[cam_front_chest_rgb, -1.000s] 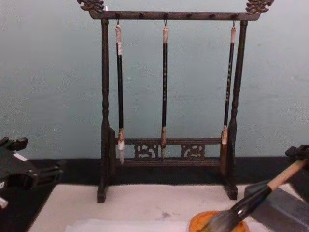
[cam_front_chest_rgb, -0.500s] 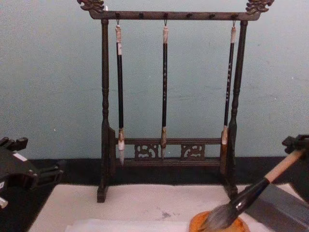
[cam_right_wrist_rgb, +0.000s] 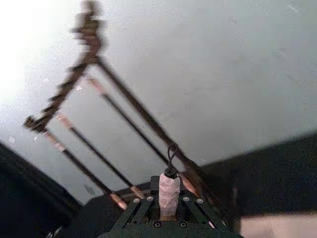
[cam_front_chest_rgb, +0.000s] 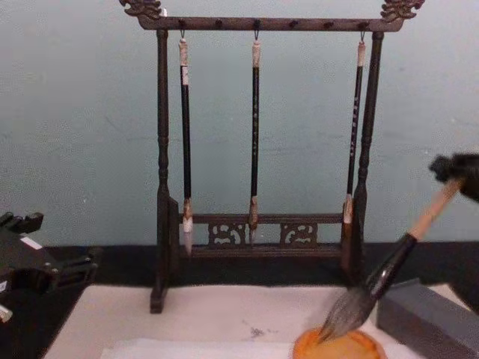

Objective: Pick up the brush from the inkstone, write on the paper, then place the brush back to its original position.

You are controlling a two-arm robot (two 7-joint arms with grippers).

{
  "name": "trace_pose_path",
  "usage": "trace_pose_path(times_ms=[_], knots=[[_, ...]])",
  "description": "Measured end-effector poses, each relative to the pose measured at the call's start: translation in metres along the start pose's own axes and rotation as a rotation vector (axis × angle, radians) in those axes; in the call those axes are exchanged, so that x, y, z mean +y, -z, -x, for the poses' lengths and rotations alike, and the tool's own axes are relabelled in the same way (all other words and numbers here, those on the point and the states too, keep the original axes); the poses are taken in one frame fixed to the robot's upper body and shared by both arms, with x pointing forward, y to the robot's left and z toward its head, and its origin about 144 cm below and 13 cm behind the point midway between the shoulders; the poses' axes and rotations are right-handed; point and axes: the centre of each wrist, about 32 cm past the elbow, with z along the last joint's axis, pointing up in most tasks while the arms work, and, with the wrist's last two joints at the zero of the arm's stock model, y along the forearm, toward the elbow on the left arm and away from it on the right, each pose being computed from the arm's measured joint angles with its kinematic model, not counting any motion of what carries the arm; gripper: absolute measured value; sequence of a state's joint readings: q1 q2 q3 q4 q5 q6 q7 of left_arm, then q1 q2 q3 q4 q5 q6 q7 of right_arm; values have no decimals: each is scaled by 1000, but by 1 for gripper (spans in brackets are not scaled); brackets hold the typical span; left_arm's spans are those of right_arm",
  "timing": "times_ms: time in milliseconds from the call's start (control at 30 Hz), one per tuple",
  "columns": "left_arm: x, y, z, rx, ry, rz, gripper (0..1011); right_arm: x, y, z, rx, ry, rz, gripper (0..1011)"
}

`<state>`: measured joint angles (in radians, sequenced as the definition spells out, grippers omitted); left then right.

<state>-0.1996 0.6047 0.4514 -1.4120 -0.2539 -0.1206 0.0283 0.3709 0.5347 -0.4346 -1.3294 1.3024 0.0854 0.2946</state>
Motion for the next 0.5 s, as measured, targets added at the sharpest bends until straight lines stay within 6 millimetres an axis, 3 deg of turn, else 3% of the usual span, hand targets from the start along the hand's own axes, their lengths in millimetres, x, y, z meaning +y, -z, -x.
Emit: trace_pose_path(times_ms=[500], knots=[[0,0,0,0,0,0,1010,7,-24,75,-400,-217,62,152]])
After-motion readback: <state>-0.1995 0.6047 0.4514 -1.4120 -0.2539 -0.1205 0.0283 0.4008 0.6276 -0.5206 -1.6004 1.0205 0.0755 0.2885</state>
